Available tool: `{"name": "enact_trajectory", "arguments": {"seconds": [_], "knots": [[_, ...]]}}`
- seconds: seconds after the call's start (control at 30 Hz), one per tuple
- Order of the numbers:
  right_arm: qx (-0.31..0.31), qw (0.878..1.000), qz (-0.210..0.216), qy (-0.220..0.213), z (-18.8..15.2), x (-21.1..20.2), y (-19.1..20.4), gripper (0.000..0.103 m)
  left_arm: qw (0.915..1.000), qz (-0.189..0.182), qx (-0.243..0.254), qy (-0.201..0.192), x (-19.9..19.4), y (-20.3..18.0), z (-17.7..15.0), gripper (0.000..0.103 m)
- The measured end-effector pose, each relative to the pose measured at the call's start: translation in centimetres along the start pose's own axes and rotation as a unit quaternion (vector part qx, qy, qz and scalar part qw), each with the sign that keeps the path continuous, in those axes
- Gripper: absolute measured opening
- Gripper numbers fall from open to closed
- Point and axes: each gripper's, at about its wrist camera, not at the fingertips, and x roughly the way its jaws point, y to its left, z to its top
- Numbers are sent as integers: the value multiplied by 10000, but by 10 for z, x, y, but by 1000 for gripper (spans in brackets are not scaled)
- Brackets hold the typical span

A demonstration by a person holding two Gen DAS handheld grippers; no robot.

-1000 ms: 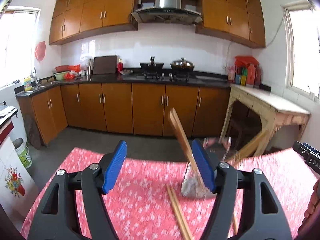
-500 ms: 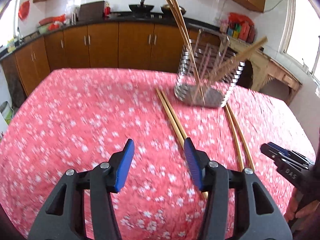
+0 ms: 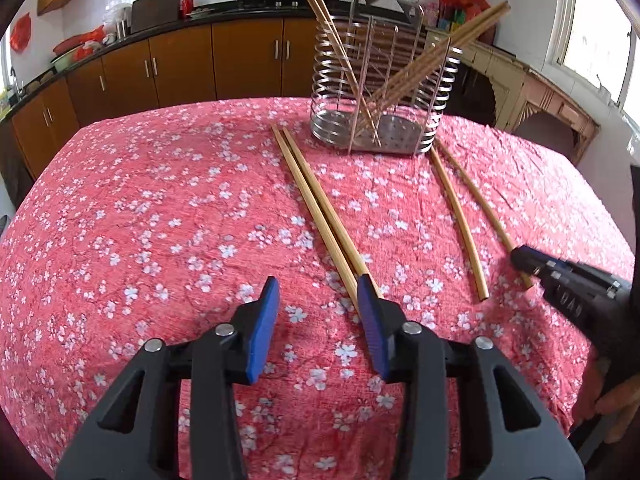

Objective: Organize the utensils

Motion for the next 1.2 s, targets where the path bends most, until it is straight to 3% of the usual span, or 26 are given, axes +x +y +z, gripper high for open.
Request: {"name": "enact_trajectory", "arguments": {"seconds": [0.2, 0.3, 0.47, 0.53, 0.63, 0.8, 0.93, 1.0, 1.03, 1.2], "knots": [[64, 10000, 1, -36, 2, 1, -7, 8, 10000, 45, 25, 70, 8, -5, -1, 32], [52, 10000, -12, -57, 2, 1, -7, 8, 9998, 183, 53, 115, 12, -3, 2, 15], [168, 9998, -74, -77, 4, 5, -16, 8, 9994, 302, -57, 164, 20, 17, 11, 3], [244, 9997, -40, -75, 6, 6, -22, 8, 9991, 177, -316, 231, 20, 35, 17, 3], [285, 9995, 30, -93, 4, 7, -26, 8, 9949, -564, -797, 273, 12, 51, 16, 3], [272, 9996, 14, -91, 5, 11, -25, 8, 9936, -941, -568, 268, 1, 32, 6, 4], [266, 9996, 47, -85, 4, 11, -29, 8, 9940, -966, -359, 373, 4, 14, -1, 10], [254, 9996, 47, -82, 4, 11, -29, 8, 9953, -878, -278, 309, 3, 11, -4, 32], [248, 9996, 43, -83, 4, 11, -28, 8, 9957, -847, -260, 285, 2, 10, -5, 35], [221, 9997, 25, -86, 4, 11, -27, 8, 9967, -738, -156, 284, 5, 3, -5, 37]]}}
